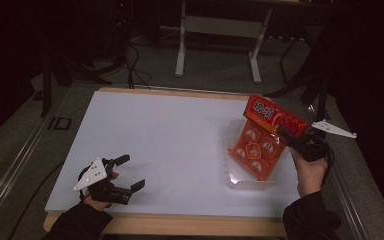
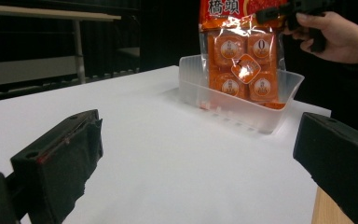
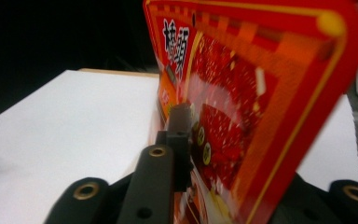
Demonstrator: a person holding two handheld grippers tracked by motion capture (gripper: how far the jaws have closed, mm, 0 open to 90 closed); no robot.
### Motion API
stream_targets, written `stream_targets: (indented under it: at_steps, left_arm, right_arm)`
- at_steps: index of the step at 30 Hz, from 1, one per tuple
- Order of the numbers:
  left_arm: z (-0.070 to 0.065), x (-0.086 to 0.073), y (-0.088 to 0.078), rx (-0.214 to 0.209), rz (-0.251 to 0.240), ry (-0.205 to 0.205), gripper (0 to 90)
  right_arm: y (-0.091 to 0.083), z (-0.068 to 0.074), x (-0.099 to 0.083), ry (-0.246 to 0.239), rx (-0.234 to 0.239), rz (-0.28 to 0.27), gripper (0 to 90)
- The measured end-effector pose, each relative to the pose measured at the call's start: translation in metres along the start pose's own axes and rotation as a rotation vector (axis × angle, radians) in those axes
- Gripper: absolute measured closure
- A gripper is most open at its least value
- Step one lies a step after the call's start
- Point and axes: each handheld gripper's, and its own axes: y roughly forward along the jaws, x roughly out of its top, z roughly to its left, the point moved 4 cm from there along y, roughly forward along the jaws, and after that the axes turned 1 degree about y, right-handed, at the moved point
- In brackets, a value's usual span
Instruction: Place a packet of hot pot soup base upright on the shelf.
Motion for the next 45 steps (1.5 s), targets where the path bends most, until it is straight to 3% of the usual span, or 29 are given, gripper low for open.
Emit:
stream_targets:
  at_steps: [4, 5, 13, 14, 18, 21, 32, 45]
  left_arm:
    - [0.0, 0.0, 0.0, -0.001, -0.002, -0.004, 2.1]
    - [0.0, 0.0, 0.0, -0.001, -0.002, -0.005, 2.1]
    - [-0.001, -0.001, 0.001, -0.007, 0.004, -0.004, 2.1]
    - [-0.001, -0.001, 0.001, -0.006, 0.005, -0.004, 2.1]
    - [-0.001, -0.001, 0.001, -0.008, 0.004, -0.005, 2.1]
    - [-0.002, -0.001, 0.001, -0.009, 0.004, -0.004, 2.1]
    - [-0.002, 0.0, 0.0, -0.007, 0.0, -0.001, 2.1]
    - [-0.003, 0.0, -0.001, -0.007, 0.001, 0.003, 2.1]
  right_arm:
    - [0.002, -0.006, -0.004, 0.023, -0.009, 0.01, 74.6]
    - [0.001, -0.009, -0.005, 0.036, -0.021, 0.011, 66.0]
    - [-0.003, -0.007, 0.0, 0.008, -0.071, -0.004, 31.6]
    - [-0.003, -0.007, 0.0, 0.008, -0.071, -0.004, 31.6]
    - [-0.009, 0.0, 0.001, -0.019, -0.086, -0.012, 17.7]
    - [-0.014, 0.001, 0.002, -0.002, -0.094, -0.009, 16.4]
    - [-0.037, 0.011, -0.009, -0.013, -0.124, 0.0, 16.4]
    - [-0.056, 0.041, -0.023, -0.029, -0.069, -0.023, 16.6]
